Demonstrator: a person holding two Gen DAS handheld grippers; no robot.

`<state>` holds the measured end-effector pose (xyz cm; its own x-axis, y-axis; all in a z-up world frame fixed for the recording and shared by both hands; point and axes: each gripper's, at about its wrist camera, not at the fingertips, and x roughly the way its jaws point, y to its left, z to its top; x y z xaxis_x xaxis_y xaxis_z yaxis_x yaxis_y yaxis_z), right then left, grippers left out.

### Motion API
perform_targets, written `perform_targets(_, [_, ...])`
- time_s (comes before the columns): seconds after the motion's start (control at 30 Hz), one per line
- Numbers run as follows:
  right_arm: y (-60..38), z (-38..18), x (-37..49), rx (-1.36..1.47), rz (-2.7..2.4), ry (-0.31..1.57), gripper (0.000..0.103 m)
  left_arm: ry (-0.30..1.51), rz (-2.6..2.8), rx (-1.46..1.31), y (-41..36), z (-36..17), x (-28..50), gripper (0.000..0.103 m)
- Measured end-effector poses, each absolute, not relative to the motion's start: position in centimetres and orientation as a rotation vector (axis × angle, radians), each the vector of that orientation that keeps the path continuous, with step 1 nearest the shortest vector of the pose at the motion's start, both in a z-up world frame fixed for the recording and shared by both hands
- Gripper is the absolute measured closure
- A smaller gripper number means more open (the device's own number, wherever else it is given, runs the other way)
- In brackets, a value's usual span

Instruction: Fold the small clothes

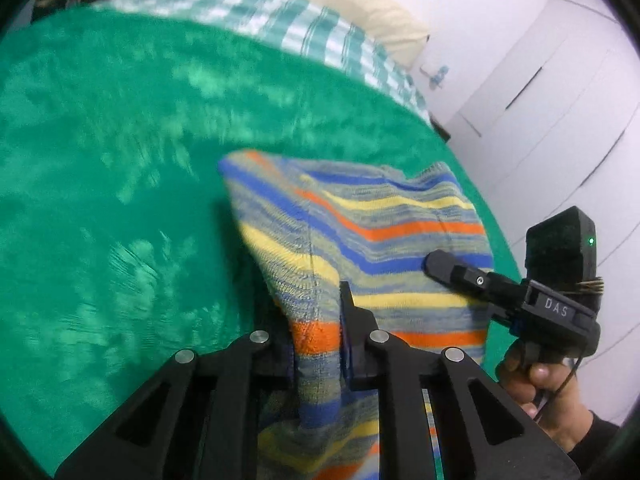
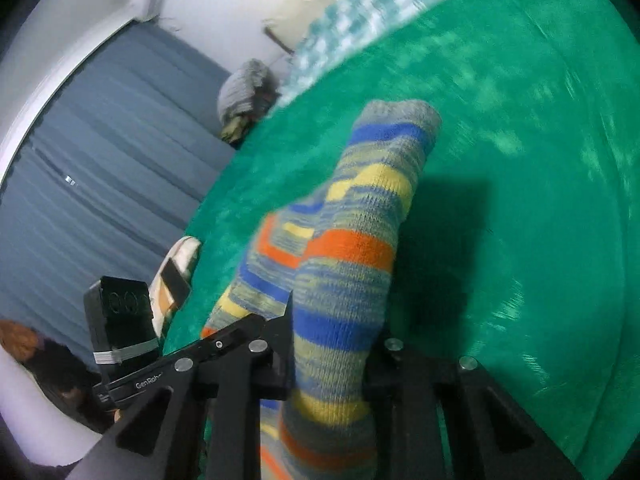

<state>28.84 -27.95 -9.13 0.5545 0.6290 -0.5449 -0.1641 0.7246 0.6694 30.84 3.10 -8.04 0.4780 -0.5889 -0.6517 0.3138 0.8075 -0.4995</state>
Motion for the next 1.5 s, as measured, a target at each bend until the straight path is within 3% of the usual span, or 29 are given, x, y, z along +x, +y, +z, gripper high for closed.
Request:
perform_targets(0.23, [-24.7,-2.0,28.4,0.605,0.625,0.755,0.081,0.812,-0.540,-0.309,7.3,-0.4,28.8,0.087])
perform_targets(0.3, [-24.2,-1.5,28.9,0.632,0.633,0.747,0.081,0.826,-0.529,-0.298,7.4,0.0,29.1,0.082])
perform_targets(0.33, [-24.4,-1.6,29.0,0.642,0.622,0.752,0.081,0.849,-0.514,-0.281,7.2,-0.6,29.3,0.066])
perform_targets(0.37, [-24.6,-1.8,29.1,0.631,0.597,0.764,0.079,0.891,-0.476,-0.246,7.0,-2.0,29.6,0.033])
perform_targets(0.4, [-24.8,-2.3,29.1,0.599,0.552,0.784,0.074,0.917,-0.418,-0.203,6.2,-3.4,30.1,0.021])
perform_targets(0.47, [-26.0,-4.9,28.8,0.444,0.341,0.877,0.001,0.947,-0.258,-0.088,6.5,-6.6,28.8,0.022])
perform_targets(0.6, [-28.6,-6.6,23.7,0.235,0.134,0.946,0.003,0.911,-0.175,0.054,6.8,-7.6,23.6,0.019])
perform_targets(0.67, [-28.4,-6.0,20.5,0.158,0.092,0.952,0.003,0.873,-0.131,0.122,6.0,-6.2,20.4,0.009])
perform_targets(0.83, [-25.2,-1.7,12.8,-0.014,0.054,0.905,0.002,0.796,-0.111,0.149,4.2,-1.1,15.3,0.001])
perform_targets(1.03, [-22.4,2.6,7.0,-0.057,0.083,0.836,0.002,0.730,0.006,0.202,3.4,4.1,10.4,0.001])
perform_targets(1.5, [-18.6,6.8,-1.8,-0.132,0.041,0.819,0.001,0.831,-0.028,0.137,4.6,5.5,3.1,0.001])
